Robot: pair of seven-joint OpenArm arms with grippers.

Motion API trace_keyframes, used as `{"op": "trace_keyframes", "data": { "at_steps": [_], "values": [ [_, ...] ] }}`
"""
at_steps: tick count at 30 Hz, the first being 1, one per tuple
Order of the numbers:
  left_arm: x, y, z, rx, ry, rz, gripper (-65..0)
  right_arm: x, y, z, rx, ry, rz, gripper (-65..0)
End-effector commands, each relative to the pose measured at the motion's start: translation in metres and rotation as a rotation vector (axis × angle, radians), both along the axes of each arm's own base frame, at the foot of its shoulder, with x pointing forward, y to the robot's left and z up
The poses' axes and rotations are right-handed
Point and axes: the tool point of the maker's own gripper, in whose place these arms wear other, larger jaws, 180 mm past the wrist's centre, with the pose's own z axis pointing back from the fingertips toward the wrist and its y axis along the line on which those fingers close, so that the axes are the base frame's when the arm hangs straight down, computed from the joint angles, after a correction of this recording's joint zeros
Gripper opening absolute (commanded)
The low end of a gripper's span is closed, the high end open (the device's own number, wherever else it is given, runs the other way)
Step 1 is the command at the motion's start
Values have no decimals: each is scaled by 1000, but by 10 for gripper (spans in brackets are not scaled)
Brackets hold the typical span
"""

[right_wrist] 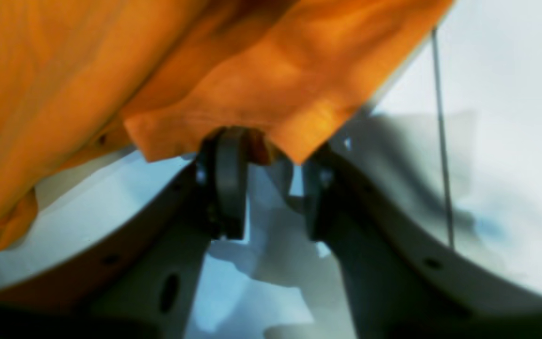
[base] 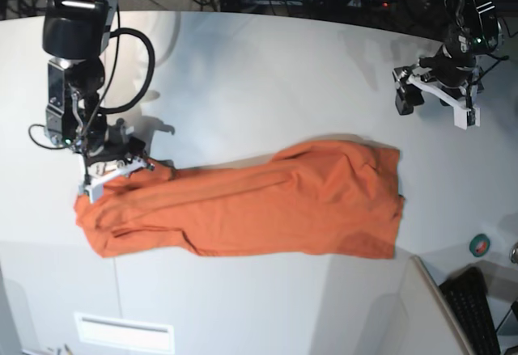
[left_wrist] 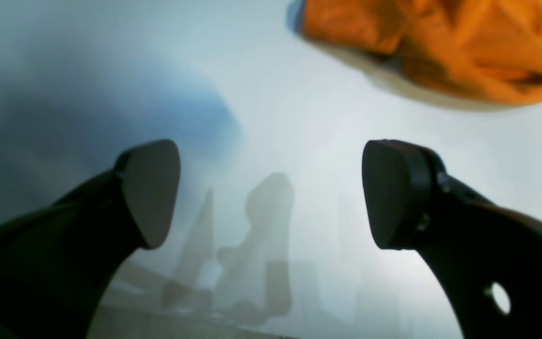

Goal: Layout the t-shirt on the table in an organized manner, then fold the t-shirt properly

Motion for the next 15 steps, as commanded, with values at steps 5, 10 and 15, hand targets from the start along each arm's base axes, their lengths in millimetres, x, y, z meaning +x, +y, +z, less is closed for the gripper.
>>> {"op": "trace_keyframes", "data": {
  "at_steps": [5,10,15],
  "values": [
    [11,3,1,-9,-30,13,-72,3,-4,1,-2,2,-3,-641],
    [16,-3,0,-25,-36,12,-72,3,-5,1,-1,1,-7,-579],
    [18,-1,-1,-26,-41,24,-72,1,-25,1,42,-5,-138,-314]
  ]
}}
